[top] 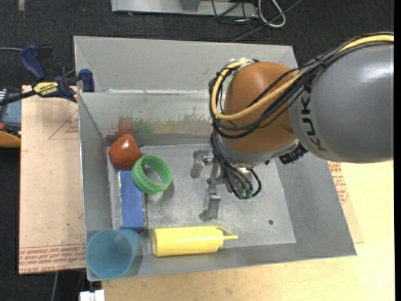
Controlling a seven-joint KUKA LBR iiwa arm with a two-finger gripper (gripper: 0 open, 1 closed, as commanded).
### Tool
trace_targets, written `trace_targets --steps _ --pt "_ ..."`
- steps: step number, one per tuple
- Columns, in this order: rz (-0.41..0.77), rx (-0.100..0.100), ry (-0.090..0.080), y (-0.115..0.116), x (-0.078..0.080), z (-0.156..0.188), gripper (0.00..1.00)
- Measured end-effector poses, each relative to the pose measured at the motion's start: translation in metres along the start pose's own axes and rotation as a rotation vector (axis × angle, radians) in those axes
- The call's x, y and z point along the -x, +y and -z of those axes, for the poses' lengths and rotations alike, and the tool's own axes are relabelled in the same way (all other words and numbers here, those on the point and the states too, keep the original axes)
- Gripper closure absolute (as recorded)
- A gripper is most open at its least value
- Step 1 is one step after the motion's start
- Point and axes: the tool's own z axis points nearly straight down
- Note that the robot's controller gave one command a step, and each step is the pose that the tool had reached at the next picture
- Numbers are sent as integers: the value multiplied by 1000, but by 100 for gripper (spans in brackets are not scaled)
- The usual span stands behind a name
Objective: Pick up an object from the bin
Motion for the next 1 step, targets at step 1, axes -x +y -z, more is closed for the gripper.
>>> trace_targets --steps 1 --pt "0 0 -1 0 0 0 0"
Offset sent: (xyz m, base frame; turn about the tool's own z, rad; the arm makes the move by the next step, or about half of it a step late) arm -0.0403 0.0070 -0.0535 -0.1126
